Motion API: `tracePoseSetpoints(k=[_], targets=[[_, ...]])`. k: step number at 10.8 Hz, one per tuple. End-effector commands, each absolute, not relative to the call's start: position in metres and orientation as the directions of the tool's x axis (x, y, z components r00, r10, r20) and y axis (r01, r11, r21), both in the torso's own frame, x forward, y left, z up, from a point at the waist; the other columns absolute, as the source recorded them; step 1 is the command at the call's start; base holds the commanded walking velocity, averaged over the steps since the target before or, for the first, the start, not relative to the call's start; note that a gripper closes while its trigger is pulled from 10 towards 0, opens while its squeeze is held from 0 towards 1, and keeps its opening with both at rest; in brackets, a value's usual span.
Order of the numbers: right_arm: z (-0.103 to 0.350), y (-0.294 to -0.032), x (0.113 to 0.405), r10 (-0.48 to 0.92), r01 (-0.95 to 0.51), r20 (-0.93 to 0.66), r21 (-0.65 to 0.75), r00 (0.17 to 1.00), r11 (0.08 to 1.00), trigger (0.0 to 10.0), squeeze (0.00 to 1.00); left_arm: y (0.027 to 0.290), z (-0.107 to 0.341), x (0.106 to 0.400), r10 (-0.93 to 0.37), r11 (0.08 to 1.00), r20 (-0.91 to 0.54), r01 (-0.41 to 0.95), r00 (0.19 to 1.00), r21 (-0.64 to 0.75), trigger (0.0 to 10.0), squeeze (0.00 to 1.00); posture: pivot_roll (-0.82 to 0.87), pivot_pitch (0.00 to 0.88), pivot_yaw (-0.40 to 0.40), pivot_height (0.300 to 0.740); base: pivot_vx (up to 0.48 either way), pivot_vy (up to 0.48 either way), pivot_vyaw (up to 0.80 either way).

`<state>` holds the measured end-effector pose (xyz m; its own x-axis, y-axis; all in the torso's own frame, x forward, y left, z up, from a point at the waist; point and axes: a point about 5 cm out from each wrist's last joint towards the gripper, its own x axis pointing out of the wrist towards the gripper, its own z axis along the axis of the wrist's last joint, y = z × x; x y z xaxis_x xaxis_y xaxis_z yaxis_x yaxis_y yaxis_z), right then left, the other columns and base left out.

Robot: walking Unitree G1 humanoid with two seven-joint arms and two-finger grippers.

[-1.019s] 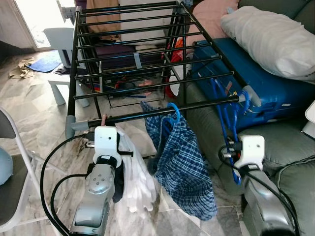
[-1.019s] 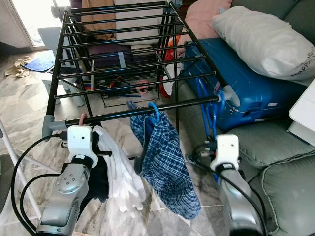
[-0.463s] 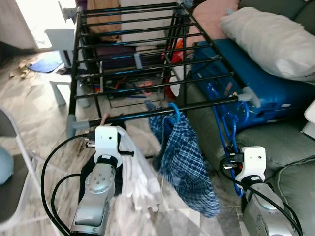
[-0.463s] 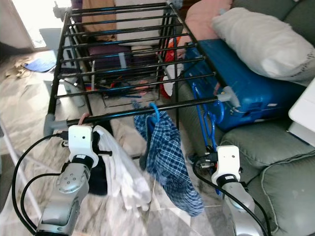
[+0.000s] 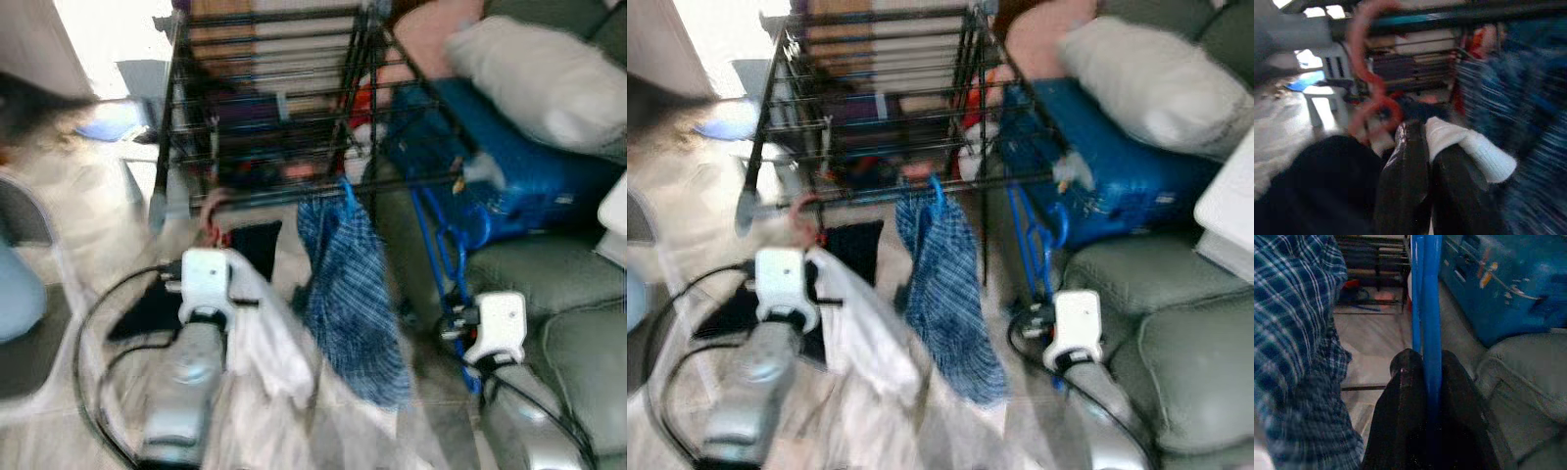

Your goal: Hang hanger

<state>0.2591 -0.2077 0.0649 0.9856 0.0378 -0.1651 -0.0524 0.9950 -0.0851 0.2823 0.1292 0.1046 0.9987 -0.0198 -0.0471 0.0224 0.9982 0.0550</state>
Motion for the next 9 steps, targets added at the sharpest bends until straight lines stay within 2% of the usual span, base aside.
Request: tracePoseSetpoints(k=[1, 9], targets=[[0.0700, -0.2045, 0.2620, 0.049, -0.062, -0.145, -0.085, 0.988, 0.994, 10.0, 0.00, 0.1323, 0.1145, 0.2860, -0.009, 0.998, -0.003, 0.009, 1.000, 0.070, 10.0, 0.00, -0.10, 0.000, 0.008, 0.740, -0.315, 0.000, 0.00], [0.0755, -0.2019, 0.2686, 0.054, -0.066, -0.135, -0.083, 0.989, 0.994, 10.0, 0.00, 0.1317, 0.1150, 0.2869, -0.008, 0.998, -0.002, 0.008, 1.000, 0.066, 10.0, 0.00, -0.10, 0.000, 0.004, 0.740, -0.299, 0.000, 0.00]])
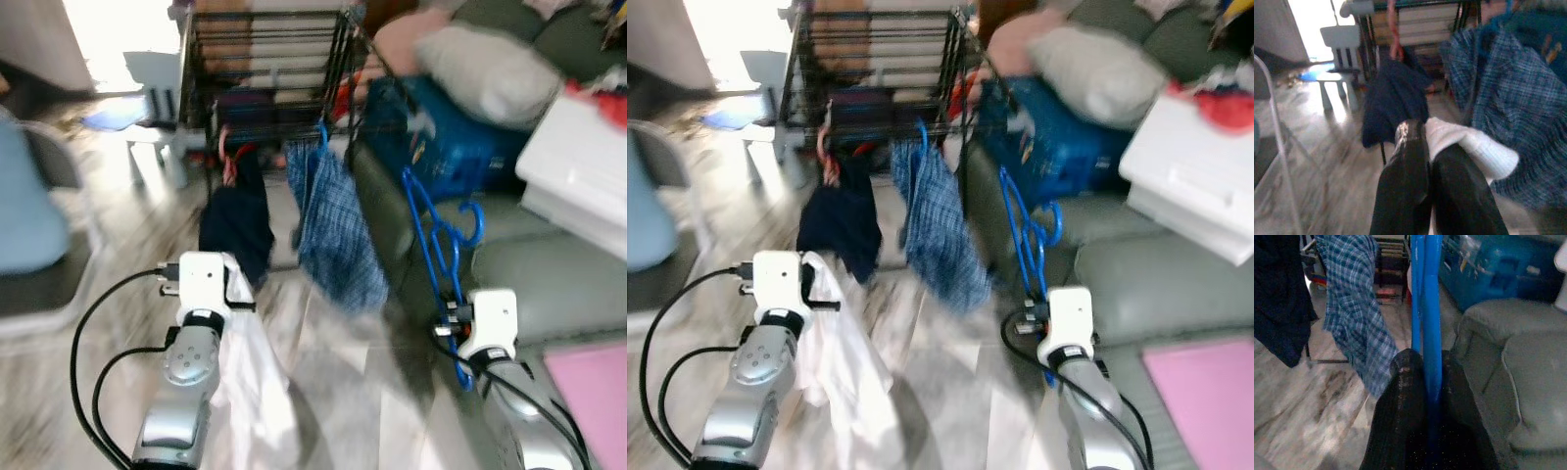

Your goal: Hang hanger

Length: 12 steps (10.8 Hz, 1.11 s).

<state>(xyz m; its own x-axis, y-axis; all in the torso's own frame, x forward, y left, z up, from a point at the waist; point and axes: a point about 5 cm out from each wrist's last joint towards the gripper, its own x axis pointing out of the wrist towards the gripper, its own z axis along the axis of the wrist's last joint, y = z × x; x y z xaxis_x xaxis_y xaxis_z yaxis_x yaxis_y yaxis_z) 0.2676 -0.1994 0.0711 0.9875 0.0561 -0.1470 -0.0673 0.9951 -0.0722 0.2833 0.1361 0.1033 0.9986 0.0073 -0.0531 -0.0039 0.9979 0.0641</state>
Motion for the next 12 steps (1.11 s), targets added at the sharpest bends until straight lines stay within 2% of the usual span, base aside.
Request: tracePoseSetpoints(k=[1, 5, 10, 12], targets=[[0.079, -0.201, 0.272, 0.057, -0.067, -0.124, -0.079, 0.991, 0.995, 10.0, 0.00, 0.132, 0.115, 0.287, -0.007, 0.998, -0.001, 0.007, 1.000, 0.067, 10.0, 0.00, -0.10, 0.000, 0.007, 0.740, -0.289, 0.000, 0.00], [0.084, -0.197, 0.276, 0.069, -0.078, -0.112, -0.071, 0.991, 0.994, 10.0, 0.00, 0.131, 0.115, 0.287, -0.009, 0.998, -0.003, 0.009, 1.000, 0.066, 10.0, 0.00, -0.09, 0.000, 0.002, 0.740, -0.283, 0.000, 0.00], [0.084, -0.193, 0.281, 0.089, -0.097, -0.124, -0.055, 0.988, 0.994, 10.0, 0.00, 0.128, 0.113, 0.285, -0.048, 0.998, -0.027, 0.047, 0.998, -0.031, 10.0, 0.00, -0.09, 0.000, -0.003, 0.740, 0.000, 0.000, 0.00], [0.083, -0.192, 0.282, 0.094, -0.102, -0.129, -0.058, 0.987, 0.993, 10.0, 0.00, 0.127, 0.112, 0.284, -0.055, 0.998, -0.029, 0.054, 0.998, -0.037, 10.0, 0.00, -0.09, 0.000, -0.007, 0.740, 0.000, 0.000, -0.71]])
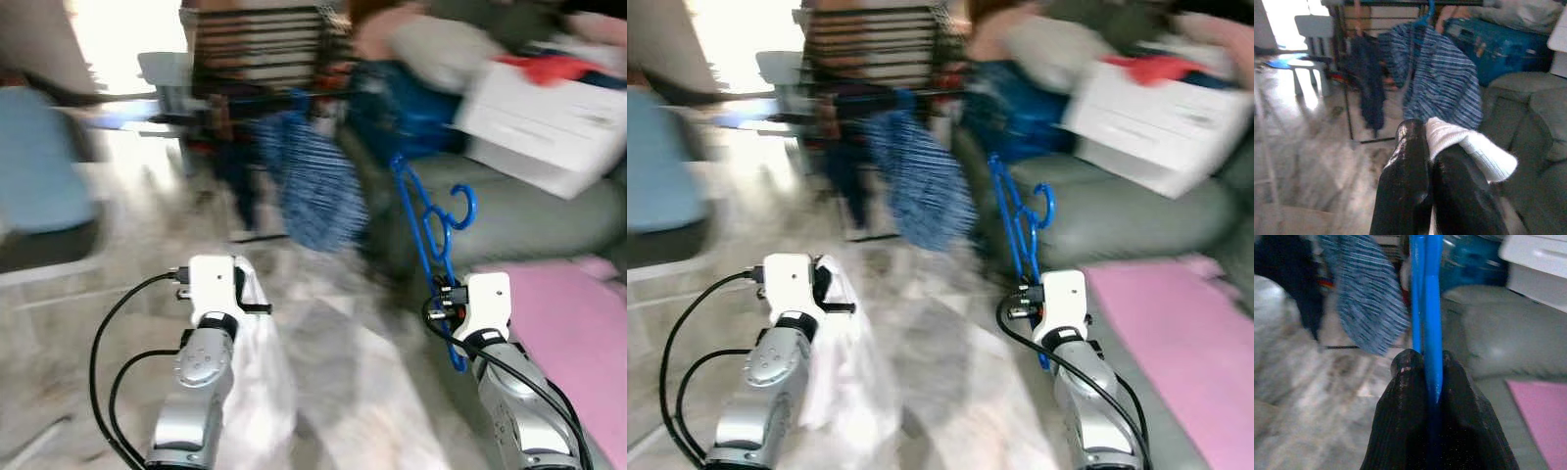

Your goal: Hang hanger

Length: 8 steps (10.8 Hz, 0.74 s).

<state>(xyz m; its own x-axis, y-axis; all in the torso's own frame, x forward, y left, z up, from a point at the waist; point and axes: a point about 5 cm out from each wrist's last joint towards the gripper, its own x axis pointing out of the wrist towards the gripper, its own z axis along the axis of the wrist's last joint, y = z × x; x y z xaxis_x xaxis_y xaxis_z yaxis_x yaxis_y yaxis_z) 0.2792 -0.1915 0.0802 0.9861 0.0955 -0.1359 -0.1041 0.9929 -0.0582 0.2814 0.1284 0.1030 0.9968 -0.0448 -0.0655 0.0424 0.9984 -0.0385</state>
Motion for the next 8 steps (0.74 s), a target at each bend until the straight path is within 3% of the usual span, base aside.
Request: tracePoseSetpoints(k=[1, 6, 8], targets=[[0.0830, -0.1909, 0.2827, 0.099, -0.107, -0.131, -0.059, 0.986, 0.992, 10.0, 0.00, 0.1278, 0.1126, 0.2840, -0.057, 0.998, -0.028, 0.056, 0.998, -0.037, 10.0, 0.00, -0.09, 0.000, -0.007, 0.740, 0.000, 0.000, -0.73], [0.0815, -0.1889, 0.2825, 0.103, -0.112, -0.136, -0.060, 0.985, 0.992, 10.0, 0.00, 0.1281, 0.1131, 0.2844, -0.054, 0.998, -0.034, 0.052, 0.998, -0.035, 10.0, 0.00, -0.09, 0.000, -0.007, 0.740, 0.000, 0.346, -0.80], [0.0812, -0.1870, 0.2832, 0.107, -0.116, -0.136, -0.057, 0.985, 0.992, 10.0, 0.00, 0.1281, 0.1136, 0.2851, -0.057, 0.998, -0.032, 0.056, 0.998, -0.032, 10.0, 0.00, -0.09, 0.000, -0.007, 0.740, 0.000, 0.358, -0.26]])
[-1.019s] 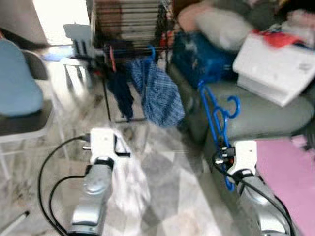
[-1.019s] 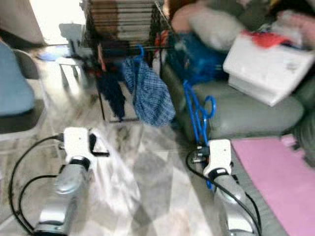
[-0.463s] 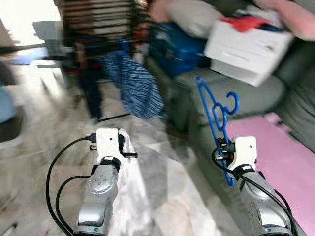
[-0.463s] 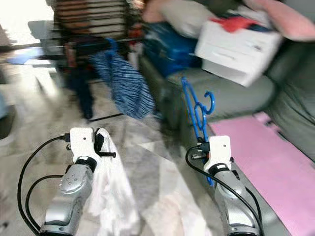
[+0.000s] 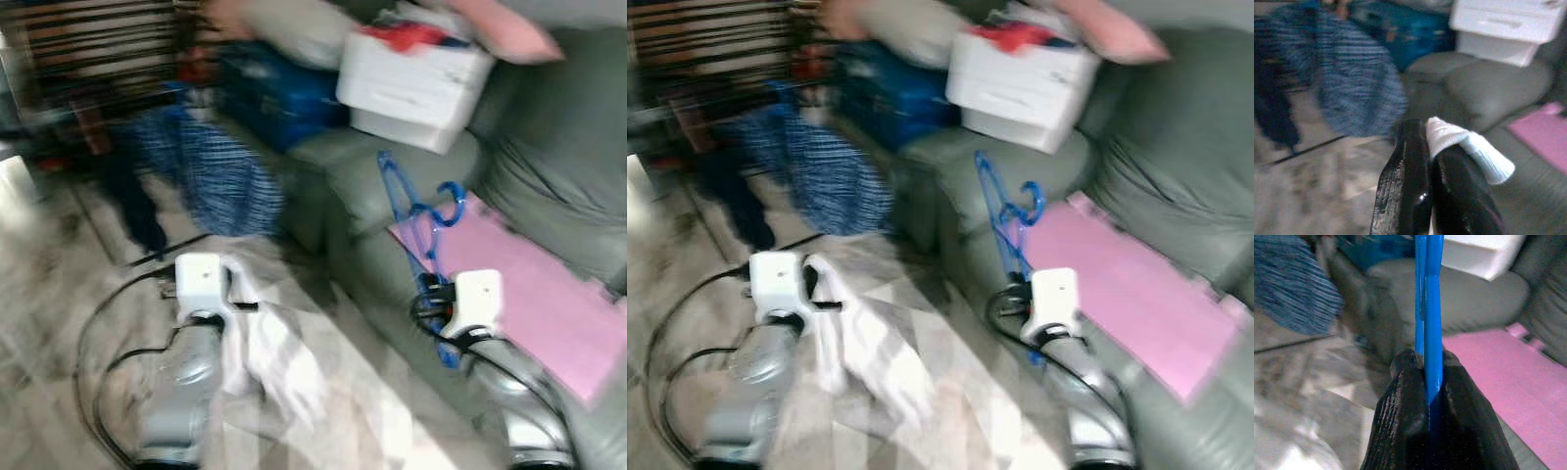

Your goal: Hang hanger

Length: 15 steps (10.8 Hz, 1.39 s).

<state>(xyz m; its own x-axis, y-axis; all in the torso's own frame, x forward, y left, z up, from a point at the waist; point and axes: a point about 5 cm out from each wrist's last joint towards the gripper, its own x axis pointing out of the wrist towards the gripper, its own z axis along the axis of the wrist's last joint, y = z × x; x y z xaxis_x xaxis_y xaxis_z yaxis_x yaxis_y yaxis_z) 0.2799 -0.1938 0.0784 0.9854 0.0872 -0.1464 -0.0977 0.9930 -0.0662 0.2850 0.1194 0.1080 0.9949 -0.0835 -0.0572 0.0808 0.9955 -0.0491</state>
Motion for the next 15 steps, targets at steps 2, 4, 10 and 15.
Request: tracePoseSetpoints(k=[2, 4, 10, 15], targets=[[0.082, -0.185, 0.285, 0.110, -0.119, -0.133, -0.058, 0.985, 0.991, 10.0, 0.00, 0.129, 0.114, 0.286, -0.057, 0.998, -0.031, 0.056, 0.998, -0.027, 10.0, 0.00, -0.09, 0.000, -0.006, 0.740, 0.000, 0.358, 0.00], [0.082, -0.185, 0.285, 0.112, -0.121, -0.132, -0.060, 0.985, 0.991, 10.0, 0.00, 0.128, 0.115, 0.286, -0.058, 0.998, -0.029, 0.057, 0.998, -0.026, 10.0, 0.00, -0.09, 0.000, -0.005, 0.740, 0.000, 0.354, 0.00], [0.081, -0.183, 0.285, 0.125, -0.134, -0.130, -0.063, 0.984, 0.989, 10.0, 0.00, 0.128, 0.116, 0.286, -0.063, 0.998, -0.019, 0.062, 0.998, -0.018, 10.0, 0.00, -0.08, 0.000, -0.006, 0.740, 0.000, 0.232, 0.00], [0.084, -0.181, 0.290, 0.195, -0.209, -0.140, -0.091, 0.971, 0.974, 10.0, 0.00, 0.132, 0.139, 0.303, -0.201, 0.924, 0.050, 0.172, 0.978, 0.343, 10.0, 0.00, -0.07, 0.000, -0.008, 0.740, 0.000, 0.000, 0.00]])
